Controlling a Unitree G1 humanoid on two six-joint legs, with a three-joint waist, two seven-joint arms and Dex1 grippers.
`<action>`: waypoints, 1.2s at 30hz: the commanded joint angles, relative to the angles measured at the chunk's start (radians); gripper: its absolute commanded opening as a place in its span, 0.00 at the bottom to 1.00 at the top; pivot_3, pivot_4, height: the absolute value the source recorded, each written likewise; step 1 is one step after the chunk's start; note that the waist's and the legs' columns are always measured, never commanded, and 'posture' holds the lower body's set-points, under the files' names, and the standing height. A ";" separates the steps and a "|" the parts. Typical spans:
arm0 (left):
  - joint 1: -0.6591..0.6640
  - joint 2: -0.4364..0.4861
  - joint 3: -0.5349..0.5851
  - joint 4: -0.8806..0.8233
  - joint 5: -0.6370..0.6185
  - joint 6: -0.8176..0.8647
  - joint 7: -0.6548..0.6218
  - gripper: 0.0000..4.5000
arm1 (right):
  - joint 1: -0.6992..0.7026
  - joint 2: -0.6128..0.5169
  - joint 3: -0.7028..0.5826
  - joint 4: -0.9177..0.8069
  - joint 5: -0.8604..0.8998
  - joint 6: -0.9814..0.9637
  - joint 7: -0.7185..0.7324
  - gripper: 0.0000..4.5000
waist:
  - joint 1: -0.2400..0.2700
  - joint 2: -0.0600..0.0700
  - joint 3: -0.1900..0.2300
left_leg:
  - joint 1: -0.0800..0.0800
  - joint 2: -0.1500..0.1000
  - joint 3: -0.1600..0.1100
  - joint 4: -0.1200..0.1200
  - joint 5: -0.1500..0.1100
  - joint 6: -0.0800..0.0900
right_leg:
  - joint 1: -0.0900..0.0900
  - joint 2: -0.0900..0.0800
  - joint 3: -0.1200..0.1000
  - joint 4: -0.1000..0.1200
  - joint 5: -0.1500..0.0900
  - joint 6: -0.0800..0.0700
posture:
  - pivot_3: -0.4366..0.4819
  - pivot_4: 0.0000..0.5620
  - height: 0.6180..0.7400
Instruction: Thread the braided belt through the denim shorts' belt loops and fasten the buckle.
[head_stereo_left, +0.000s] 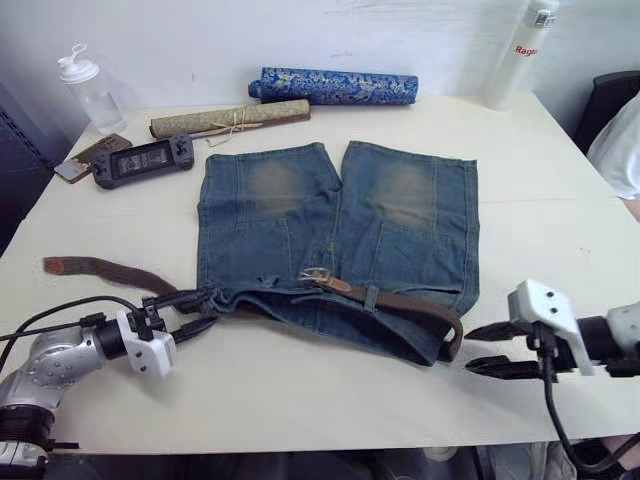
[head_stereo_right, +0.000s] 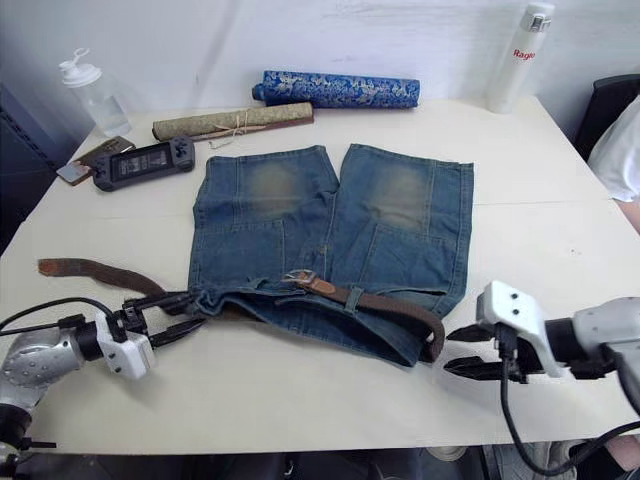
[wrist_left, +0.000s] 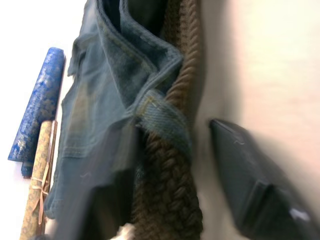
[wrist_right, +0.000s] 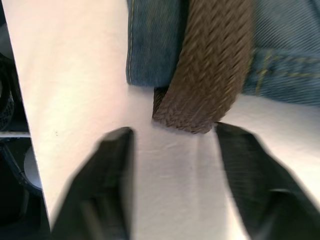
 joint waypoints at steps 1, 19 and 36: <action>0.139 0.150 -0.044 -0.260 -0.326 0.361 -0.259 0.77 | 0.002 -0.032 -0.064 -0.019 0.033 0.013 0.022 0.99 | -0.002 0.001 0.000 | 0.000 0.001 0.000 -0.001 0.000 0.000 | 0.000 0.000 0.001 -0.001 0.000 0.000 | 0.48 0.27 0.16; -0.357 0.008 -0.015 -0.197 -0.563 1.293 -0.312 0.77 | -0.726 0.322 0.268 0.379 0.042 0.268 -0.535 0.99 | -0.001 -0.002 0.002 | -0.001 -0.001 -0.001 0.000 0.001 -0.002 | 0.000 -0.001 -0.002 0.000 0.000 0.000 | 0.48 0.27 0.16; -0.637 -0.261 -0.177 0.336 -0.152 1.034 -0.372 0.19 | -0.940 0.495 0.555 1.064 -0.360 -0.043 -0.402 0.38 | -0.018 -0.020 -0.011 | -0.001 -0.003 0.000 0.002 0.003 -0.005 | -0.001 -0.001 0.000 0.003 0.001 0.001 | 0.48 0.27 0.16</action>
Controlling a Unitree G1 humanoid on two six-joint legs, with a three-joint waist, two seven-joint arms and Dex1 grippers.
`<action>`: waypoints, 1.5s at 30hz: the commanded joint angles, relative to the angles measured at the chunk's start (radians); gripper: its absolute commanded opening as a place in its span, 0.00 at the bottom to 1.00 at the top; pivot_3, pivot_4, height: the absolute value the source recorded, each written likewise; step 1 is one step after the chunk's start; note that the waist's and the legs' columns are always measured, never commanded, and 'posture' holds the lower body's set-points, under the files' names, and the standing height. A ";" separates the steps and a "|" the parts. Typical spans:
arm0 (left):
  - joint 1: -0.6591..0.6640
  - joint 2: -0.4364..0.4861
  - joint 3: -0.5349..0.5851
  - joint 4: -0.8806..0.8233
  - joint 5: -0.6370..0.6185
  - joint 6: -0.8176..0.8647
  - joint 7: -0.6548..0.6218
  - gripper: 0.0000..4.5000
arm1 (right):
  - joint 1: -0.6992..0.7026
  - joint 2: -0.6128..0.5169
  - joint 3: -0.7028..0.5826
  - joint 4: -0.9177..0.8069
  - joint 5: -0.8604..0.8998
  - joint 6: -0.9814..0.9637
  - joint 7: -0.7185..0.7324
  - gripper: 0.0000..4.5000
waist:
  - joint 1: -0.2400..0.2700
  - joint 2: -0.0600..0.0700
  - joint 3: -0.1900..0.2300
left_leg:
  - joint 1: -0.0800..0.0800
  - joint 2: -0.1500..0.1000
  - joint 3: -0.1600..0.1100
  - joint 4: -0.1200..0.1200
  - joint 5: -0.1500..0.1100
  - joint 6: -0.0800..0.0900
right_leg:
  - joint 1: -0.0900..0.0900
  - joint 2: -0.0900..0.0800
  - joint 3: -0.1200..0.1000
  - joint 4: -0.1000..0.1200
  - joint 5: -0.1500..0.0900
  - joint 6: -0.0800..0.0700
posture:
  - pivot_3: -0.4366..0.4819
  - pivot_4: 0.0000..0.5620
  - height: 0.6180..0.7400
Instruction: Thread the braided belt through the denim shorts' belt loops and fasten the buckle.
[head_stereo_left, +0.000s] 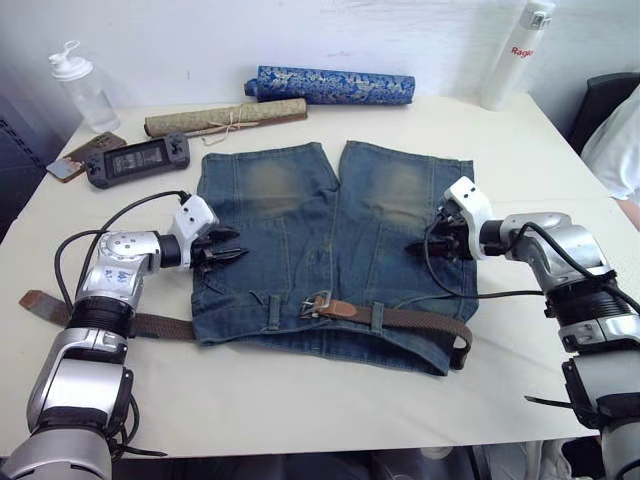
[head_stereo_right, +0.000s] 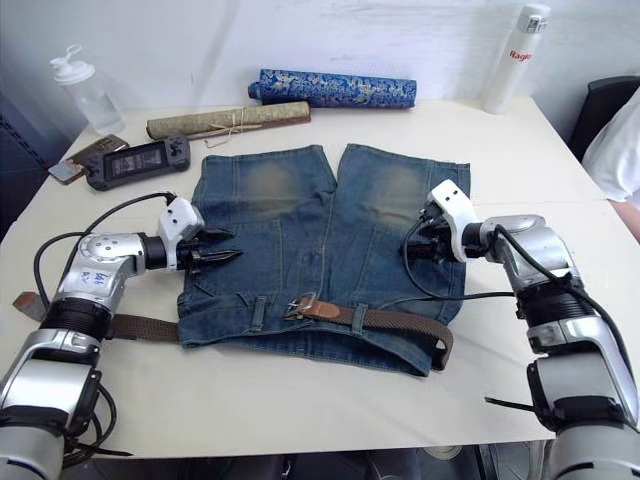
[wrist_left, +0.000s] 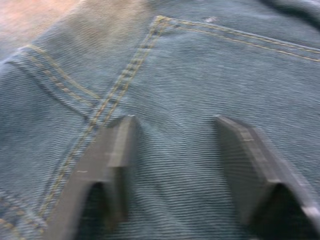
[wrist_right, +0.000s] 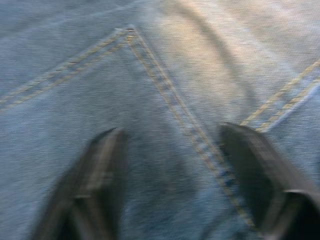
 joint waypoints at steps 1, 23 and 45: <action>-0.006 -0.008 -0.028 0.066 0.093 -0.052 0.008 0.08 | -0.001 0.051 0.029 0.130 -0.092 -0.061 -0.042 0.26 | -0.002 -0.004 -0.005 | 0.001 0.000 0.000 0.000 0.000 0.000 | 0.000 0.000 0.000 0.001 0.000 0.000 | 0.48 0.27 0.16; -0.273 -0.154 -0.075 0.461 0.393 -0.286 0.465 0.00 | -0.179 0.214 -0.077 0.576 -0.229 -0.353 -0.287 0.01 | 0.004 -0.007 -0.010 | 0.015 -0.004 -0.007 0.000 -0.002 0.003 | 0.016 0.000 0.000 0.005 -0.001 0.002 | 0.48 0.27 0.16; -0.301 -0.184 -0.077 0.494 0.477 -0.329 0.503 0.00 | -0.040 0.180 -0.094 0.336 -0.242 -0.183 -0.193 0.01 | 0.017 -0.007 -0.010 | 0.015 -0.005 -0.011 0.000 -0.002 0.003 | 0.017 -0.001 -0.001 0.004 -0.003 0.003 | 0.48 0.27 0.16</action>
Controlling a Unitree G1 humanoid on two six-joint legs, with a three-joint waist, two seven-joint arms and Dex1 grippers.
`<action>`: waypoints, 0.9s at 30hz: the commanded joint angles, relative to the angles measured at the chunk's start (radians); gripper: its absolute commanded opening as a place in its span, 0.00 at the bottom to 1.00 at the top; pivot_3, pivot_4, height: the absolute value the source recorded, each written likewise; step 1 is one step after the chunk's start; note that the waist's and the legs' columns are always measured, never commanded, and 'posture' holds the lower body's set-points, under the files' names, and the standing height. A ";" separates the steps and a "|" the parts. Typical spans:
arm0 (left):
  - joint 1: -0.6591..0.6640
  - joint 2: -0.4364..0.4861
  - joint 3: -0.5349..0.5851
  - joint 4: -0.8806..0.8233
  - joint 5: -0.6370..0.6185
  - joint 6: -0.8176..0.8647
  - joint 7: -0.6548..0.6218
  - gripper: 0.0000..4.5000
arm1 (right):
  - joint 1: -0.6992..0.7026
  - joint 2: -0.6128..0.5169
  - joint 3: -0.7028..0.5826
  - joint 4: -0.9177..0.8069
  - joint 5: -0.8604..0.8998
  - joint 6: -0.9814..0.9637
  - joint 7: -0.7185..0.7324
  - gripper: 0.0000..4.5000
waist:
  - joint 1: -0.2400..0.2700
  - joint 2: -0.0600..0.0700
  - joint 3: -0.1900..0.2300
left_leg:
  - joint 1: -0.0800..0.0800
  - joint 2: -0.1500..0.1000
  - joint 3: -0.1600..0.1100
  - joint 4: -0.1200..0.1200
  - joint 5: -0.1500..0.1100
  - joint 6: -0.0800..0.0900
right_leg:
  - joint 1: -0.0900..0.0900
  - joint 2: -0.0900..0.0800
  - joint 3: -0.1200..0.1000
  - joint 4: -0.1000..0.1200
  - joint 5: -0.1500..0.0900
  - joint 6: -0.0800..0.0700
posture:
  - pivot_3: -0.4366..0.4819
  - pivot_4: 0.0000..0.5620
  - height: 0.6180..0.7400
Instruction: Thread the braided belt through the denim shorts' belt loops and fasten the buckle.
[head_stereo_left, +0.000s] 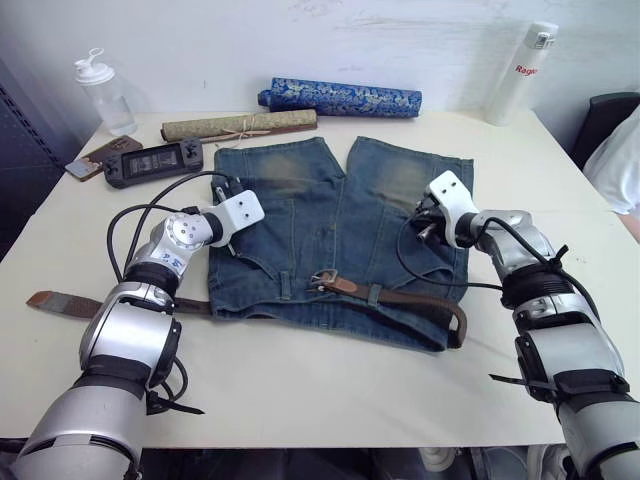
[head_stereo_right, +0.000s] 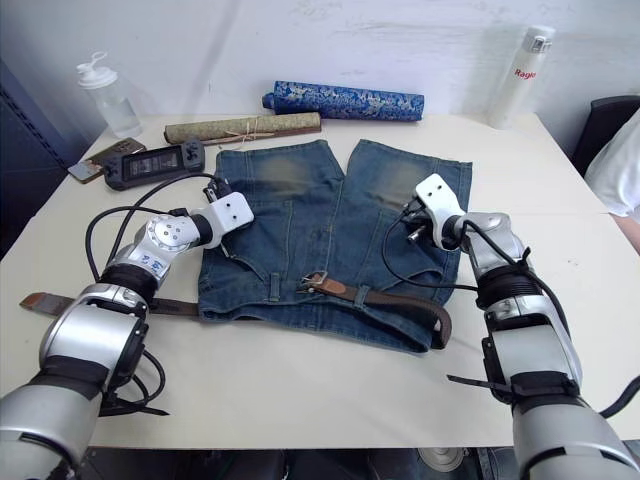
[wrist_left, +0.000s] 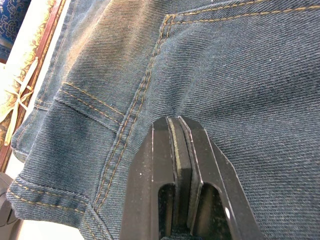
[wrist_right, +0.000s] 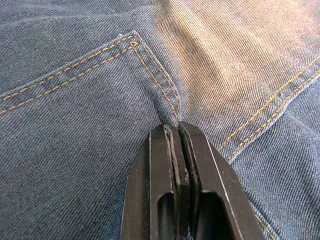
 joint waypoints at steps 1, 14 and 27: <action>0.008 -0.001 0.037 0.020 -0.032 0.023 -0.057 0.00 | 0.057 0.005 -0.008 0.021 -0.004 0.077 0.010 0.01 | 0.000 0.000 0.000 | 0.000 0.000 0.000 0.000 0.000 0.000 | 0.000 0.000 0.000 0.000 0.000 0.000 | 0.48 0.27 0.16; 0.228 0.117 0.355 -0.678 -0.503 0.329 -0.378 0.72 | 0.213 -0.059 -0.266 -0.750 0.319 0.508 0.067 0.68 | -0.009 0.003 0.003 | -0.019 0.000 -0.006 0.001 0.002 -0.003 | -0.018 -0.001 0.000 -0.001 0.000 0.000 | 0.48 0.27 0.16; 0.918 0.125 1.084 -1.680 -1.322 1.311 0.037 0.72 | 0.480 -0.051 -0.299 -1.478 0.707 0.629 0.086 0.99 | -0.025 0.012 0.009 | -0.009 -0.004 -0.017 -0.006 0.000 0.000 | -0.015 0.000 0.006 -0.008 0.000 -0.001 | 0.48 0.27 0.16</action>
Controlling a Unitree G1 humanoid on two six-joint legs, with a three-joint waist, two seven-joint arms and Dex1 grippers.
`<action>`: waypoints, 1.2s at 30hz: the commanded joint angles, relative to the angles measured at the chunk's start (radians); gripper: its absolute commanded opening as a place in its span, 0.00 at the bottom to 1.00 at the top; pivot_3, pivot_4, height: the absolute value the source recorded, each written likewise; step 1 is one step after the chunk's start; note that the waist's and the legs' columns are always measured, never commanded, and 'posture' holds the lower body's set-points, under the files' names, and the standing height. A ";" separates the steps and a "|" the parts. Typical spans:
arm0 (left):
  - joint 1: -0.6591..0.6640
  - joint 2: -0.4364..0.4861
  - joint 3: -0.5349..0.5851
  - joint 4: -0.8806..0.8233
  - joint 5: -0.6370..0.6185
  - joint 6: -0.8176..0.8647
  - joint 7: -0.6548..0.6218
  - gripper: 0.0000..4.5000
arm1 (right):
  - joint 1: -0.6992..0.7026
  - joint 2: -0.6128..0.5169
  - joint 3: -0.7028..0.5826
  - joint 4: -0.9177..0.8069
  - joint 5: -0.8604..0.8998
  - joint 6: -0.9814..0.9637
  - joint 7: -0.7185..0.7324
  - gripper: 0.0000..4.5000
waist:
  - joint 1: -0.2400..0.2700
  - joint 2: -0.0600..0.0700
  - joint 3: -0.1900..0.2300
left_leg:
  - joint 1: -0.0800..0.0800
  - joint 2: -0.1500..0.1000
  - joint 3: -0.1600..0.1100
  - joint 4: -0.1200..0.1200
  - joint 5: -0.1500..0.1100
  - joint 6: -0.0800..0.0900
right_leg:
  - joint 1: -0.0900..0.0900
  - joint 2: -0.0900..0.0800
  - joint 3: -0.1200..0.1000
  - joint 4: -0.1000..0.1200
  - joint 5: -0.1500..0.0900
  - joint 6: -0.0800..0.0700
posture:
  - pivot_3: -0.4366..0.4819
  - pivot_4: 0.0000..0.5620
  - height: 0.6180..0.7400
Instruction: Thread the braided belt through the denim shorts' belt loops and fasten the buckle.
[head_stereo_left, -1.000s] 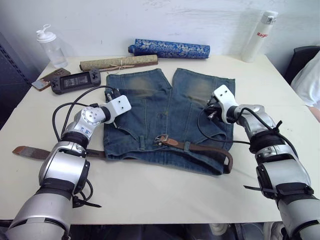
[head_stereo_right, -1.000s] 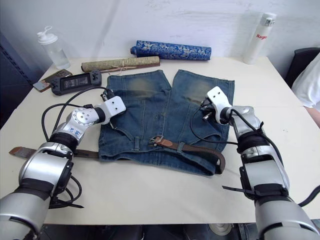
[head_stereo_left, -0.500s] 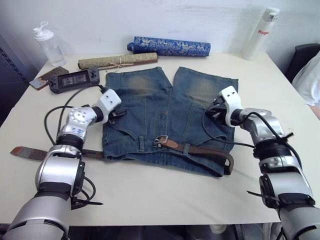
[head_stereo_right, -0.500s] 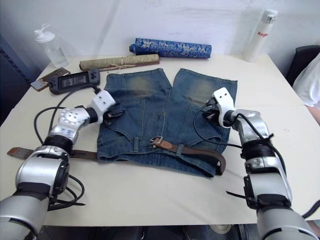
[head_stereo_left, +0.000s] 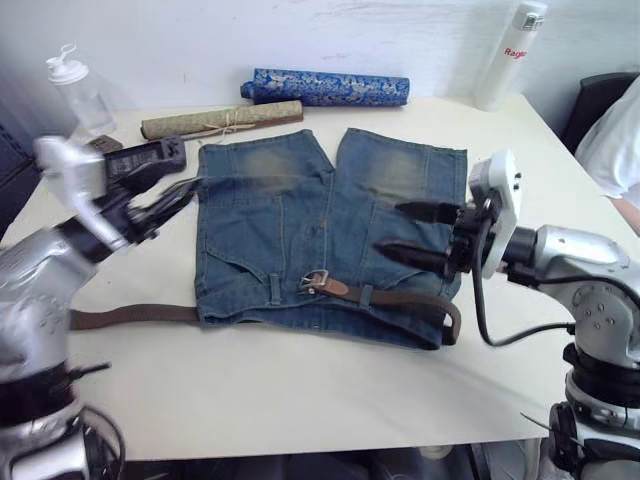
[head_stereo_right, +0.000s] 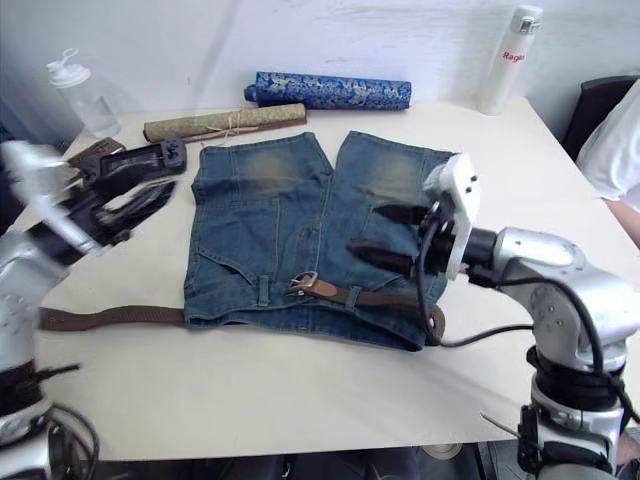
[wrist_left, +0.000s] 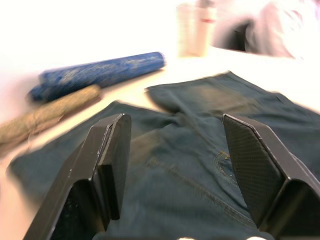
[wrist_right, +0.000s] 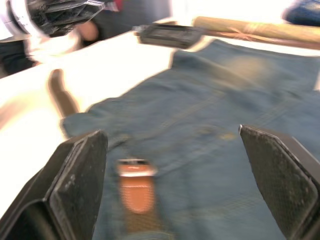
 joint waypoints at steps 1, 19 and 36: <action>0.172 -0.048 0.260 -0.115 -0.264 0.157 0.156 0.72 | 0.040 0.013 0.090 -0.097 -0.016 -0.092 -0.036 0.99 | 0.004 0.000 0.000 | 0.001 0.000 0.000 0.000 0.000 0.001 | 0.000 -0.001 0.000 0.000 0.000 0.000 | 0.48 0.27 0.16; 0.695 -0.236 0.236 -0.018 -1.014 0.110 0.727 0.72 | 0.120 -0.046 0.281 -0.067 -0.176 -0.436 0.012 0.99 | 0.078 -0.002 0.000 | -0.005 -0.003 0.005 0.006 -0.004 0.003 | 0.002 -0.008 -0.003 -0.005 -0.007 -0.017 | 0.48 0.27 0.16; 0.478 -0.177 0.098 0.188 -1.183 -0.084 1.057 0.72 | 0.143 -0.071 0.281 -0.088 -0.177 -0.437 -0.022 0.99 | 0.078 -0.002 -0.001 | -0.006 -0.003 0.004 0.007 -0.005 0.002 | -0.001 -0.005 0.000 -0.005 -0.007 -0.017 | 0.48 0.27 0.16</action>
